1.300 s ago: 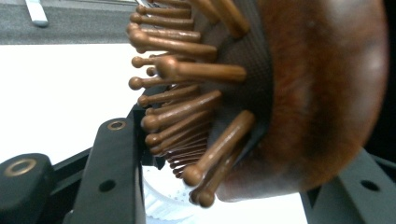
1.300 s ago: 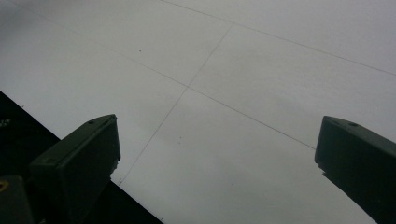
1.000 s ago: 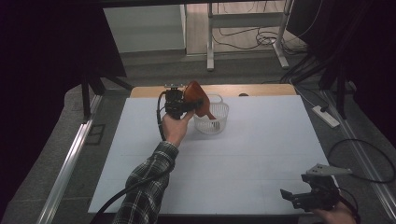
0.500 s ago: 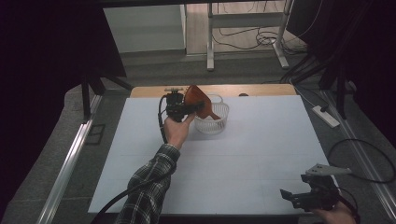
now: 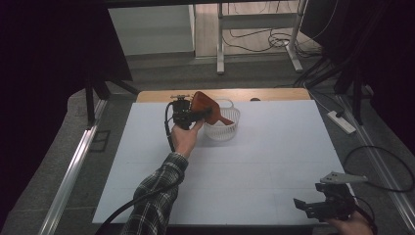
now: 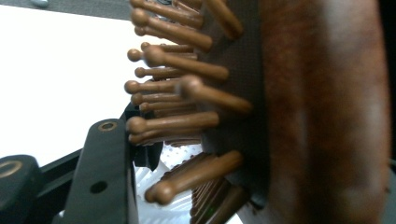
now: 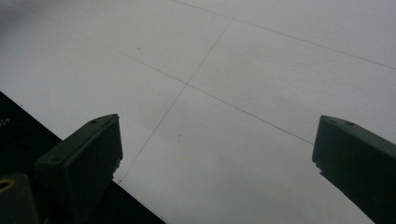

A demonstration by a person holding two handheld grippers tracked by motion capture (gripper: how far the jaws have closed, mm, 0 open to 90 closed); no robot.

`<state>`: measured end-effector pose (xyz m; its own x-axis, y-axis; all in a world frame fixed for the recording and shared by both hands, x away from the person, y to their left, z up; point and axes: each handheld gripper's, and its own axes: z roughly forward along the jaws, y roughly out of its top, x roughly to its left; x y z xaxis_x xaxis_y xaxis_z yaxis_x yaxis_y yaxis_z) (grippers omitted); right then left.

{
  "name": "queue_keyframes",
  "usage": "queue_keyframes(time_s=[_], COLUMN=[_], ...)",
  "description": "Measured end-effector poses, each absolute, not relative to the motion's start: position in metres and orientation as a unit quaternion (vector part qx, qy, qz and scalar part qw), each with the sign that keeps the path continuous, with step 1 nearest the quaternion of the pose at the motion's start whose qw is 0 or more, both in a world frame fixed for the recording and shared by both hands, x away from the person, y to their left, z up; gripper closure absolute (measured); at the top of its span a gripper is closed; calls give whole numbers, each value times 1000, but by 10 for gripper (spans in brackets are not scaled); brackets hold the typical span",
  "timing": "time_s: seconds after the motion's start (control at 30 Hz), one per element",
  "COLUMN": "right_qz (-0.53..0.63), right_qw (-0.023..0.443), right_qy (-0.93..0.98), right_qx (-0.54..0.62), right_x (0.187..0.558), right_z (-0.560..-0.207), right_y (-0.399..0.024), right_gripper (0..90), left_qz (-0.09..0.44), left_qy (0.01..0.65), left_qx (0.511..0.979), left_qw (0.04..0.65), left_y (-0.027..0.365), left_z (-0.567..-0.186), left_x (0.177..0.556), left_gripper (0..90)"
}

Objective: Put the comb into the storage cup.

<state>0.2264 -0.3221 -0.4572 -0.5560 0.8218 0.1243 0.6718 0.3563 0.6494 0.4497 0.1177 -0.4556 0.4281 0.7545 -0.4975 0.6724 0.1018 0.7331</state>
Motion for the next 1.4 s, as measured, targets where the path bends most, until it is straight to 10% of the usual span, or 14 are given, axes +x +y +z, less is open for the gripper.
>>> queue_keyframes(time_s=[1.4], right_qz=[336], right_qw=[112], right_qy=[815], right_qx=[459], right_x=[226], right_z=[-457], right_y=[-323], right_gripper=[17], left_qz=[69], left_qy=[514], left_qx=[717], left_qw=[465], left_y=[125], left_z=[-450], left_x=[453], left_gripper=[169])
